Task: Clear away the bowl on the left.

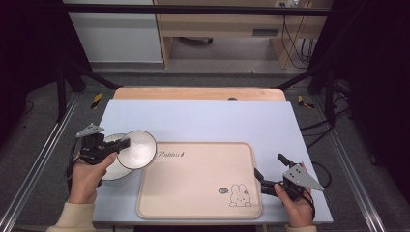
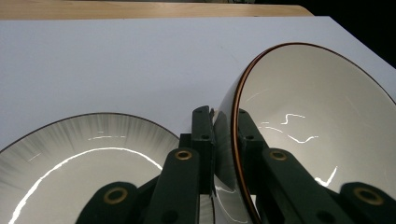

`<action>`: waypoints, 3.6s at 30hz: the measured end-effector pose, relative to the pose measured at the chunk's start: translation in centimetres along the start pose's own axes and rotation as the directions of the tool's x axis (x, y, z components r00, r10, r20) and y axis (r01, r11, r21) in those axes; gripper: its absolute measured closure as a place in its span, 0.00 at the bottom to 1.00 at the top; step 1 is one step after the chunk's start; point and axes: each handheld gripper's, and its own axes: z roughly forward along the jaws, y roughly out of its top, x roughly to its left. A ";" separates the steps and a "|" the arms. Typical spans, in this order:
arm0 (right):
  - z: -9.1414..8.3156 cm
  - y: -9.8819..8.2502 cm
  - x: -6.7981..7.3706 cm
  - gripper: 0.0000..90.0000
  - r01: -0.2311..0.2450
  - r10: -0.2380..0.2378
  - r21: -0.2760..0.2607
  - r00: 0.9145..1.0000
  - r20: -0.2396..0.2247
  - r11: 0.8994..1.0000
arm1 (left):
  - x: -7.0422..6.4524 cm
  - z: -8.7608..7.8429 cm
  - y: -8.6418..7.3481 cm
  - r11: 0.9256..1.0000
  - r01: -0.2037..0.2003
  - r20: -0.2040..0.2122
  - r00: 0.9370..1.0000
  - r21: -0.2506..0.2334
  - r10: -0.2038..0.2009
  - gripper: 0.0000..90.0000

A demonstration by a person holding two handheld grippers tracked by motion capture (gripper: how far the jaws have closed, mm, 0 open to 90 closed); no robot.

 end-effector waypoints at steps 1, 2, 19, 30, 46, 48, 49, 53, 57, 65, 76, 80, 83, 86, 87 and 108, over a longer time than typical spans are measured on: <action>0.0 0.0 0.0 0.04 -0.002 0.002 0.001 1.000 -0.001 1.000 | -0.3 0.1 0.0 1.000 -0.004 0.002 1.000 -0.001 0.004 0.91; 0.0 0.0 0.0 0.04 -0.002 0.002 0.001 1.000 -0.001 1.000 | -0.3 0.1 0.0 1.000 -0.004 0.002 1.000 -0.001 0.004 0.91; 0.1 0.3 0.3 0.04 0.014 -0.014 -0.014 1.000 -0.004 1.000 | -2.9 2.6 -0.8 0.998 -0.040 0.063 0.997 0.045 0.037 0.91; 0.2 0.2 0.2 0.04 0.022 -0.022 -0.013 1.000 -0.015 1.000 | -5.5 4.6 -1.5 0.990 -0.100 0.084 0.992 0.102 0.092 0.91; 0.2 0.2 0.2 0.04 0.018 -0.018 -0.006 1.000 -0.015 1.000 | -8.0 6.0 -1.8 0.985 -0.135 0.127 0.985 0.109 0.120 0.91; 0.2 0.2 0.2 0.04 0.017 -0.017 -0.006 1.000 -0.017 1.000 | -8.2 6.2 -1.9 0.984 -0.138 0.130 0.984 0.113 0.123 0.91; 0.2 0.2 0.2 0.04 0.017 -0.018 -0.006 1.000 -0.017 1.000 | -8.4 6.3 -2.0 0.983 -0.141 0.133 0.983 0.116 0.125 0.91; 0.2 0.2 0.2 0.04 0.016 -0.016 -0.008 1.000 -0.016 1.000 | -8.9 6.7 -2.1 0.981 -0.150 0.143 0.981 0.126 0.132 0.91; 0.1 0.2 0.2 0.04 0.015 -0.015 -0.010 1.000 -0.016 1.000 | -9.3 7.2 -2.1 0.985 -0.119 0.198 0.976 0.129 0.092 0.91; 0.2 0.2 0.3 0.04 0.020 -0.020 -0.004 1.000 -0.018 1.000 | -10.3 8.3 -1.3 0.980 -0.136 0.217 0.971 0.144 0.103 0.91; 0.0 0.1 0.3 0.04 0.019 -0.019 -0.005 1.000 -0.012 1.000 | -10.9 10.6 -1.0 0.969 -0.141 0.220 0.971 0.202 0.096 0.91; -0.1 0.1 0.3 0.04 0.016 -0.016 -0.004 1.000 -0.011 1.000 | -12.0 11.0 -1.0 0.960 -0.175 0.246 0.962 0.218 0.119 0.91; -0.1 0.1 0.3 0.04 0.016 -0.016 -0.005 1.000 -0.009 1.000 | -12.1 11.6 -1.2 0.949 -0.192 0.237 0.963 0.252 0.132 0.91; -0.2 0.2 0.3 0.04 0.017 -0.017 -0.005 1.000 -0.009 1.000 | -12.0 12.0 -1.6 0.945 -0.191 0.235 0.964 0.265 0.128 0.91; -0.2 0.2 0.3 0.04 0.016 -0.016 -0.006 1.000 -0.009 1.000 | -11.9 12.1 -1.6 0.945 -0.187 0.235 0.964 0.268 0.124 0.91; -0.1 0.1 0.2 0.04 0.015 -0.015 -0.007 1.000 -0.008 1.000 | -12.3 12.8 -2.1 0.935 -0.192 0.258 0.959 0.299 0.114 0.90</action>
